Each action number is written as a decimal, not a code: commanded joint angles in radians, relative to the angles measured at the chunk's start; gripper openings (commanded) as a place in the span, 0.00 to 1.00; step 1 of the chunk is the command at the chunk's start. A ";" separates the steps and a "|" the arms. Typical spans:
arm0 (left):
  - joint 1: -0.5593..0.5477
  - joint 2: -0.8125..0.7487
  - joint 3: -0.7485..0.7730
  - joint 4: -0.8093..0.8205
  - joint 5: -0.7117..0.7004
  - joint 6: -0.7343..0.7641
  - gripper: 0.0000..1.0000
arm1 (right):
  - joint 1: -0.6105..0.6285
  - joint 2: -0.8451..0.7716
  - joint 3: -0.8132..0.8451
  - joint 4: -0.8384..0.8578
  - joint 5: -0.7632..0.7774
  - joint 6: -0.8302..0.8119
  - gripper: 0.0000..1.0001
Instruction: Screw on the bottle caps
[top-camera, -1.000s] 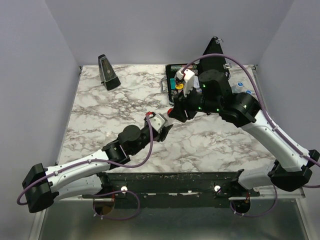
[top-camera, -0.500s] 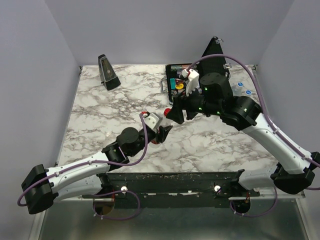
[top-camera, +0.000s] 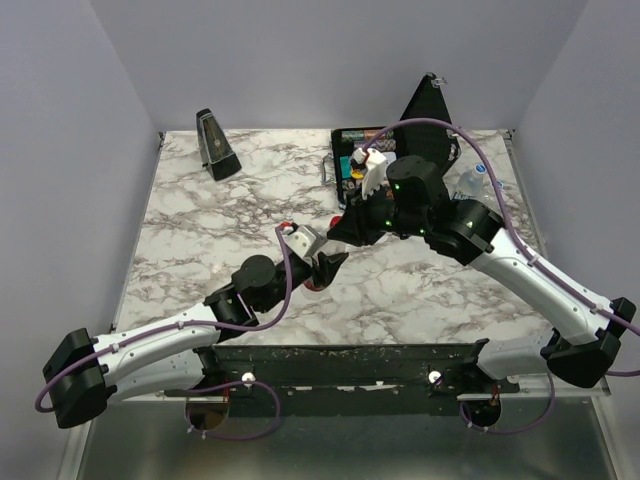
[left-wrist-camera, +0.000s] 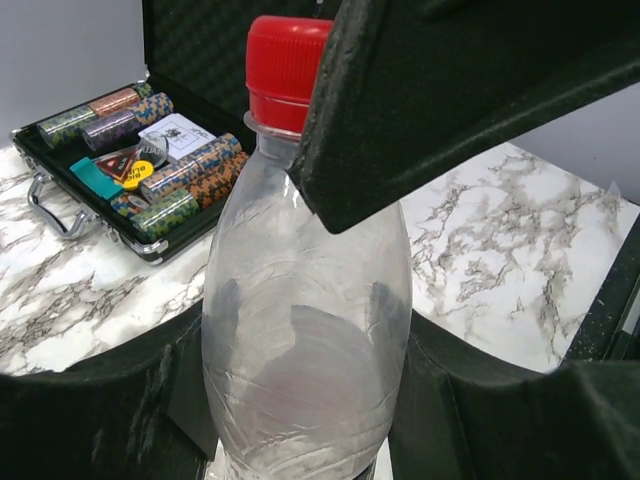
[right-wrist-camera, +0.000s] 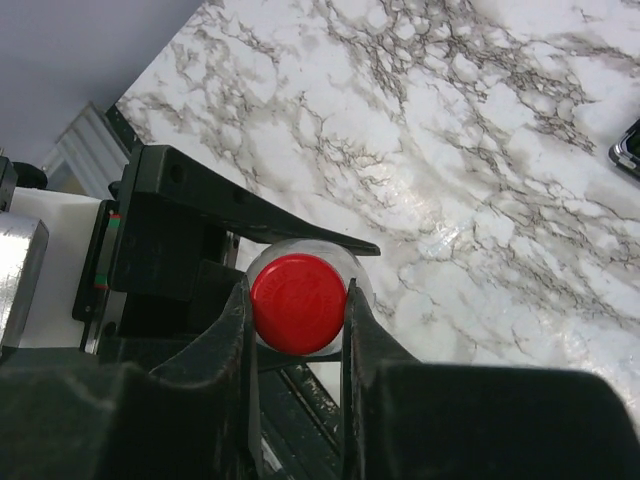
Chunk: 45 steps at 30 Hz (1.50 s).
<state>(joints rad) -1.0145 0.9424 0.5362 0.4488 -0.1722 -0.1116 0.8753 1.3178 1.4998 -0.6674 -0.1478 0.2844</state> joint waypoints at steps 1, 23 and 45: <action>0.002 -0.010 -0.012 0.025 -0.012 -0.016 0.54 | 0.002 -0.012 -0.015 0.042 0.028 -0.016 0.11; 0.620 -0.283 -0.031 -0.495 -0.001 -0.372 0.99 | -0.373 -0.227 -0.298 0.141 0.484 -0.232 0.03; 0.643 -0.737 -0.110 -0.498 -0.400 -0.004 0.99 | -0.687 -0.085 -0.457 0.328 0.387 -0.220 0.08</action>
<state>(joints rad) -0.3740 0.3107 0.4706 -0.0654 -0.5457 -0.1925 0.2050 1.2091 1.0355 -0.3489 0.2741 0.0666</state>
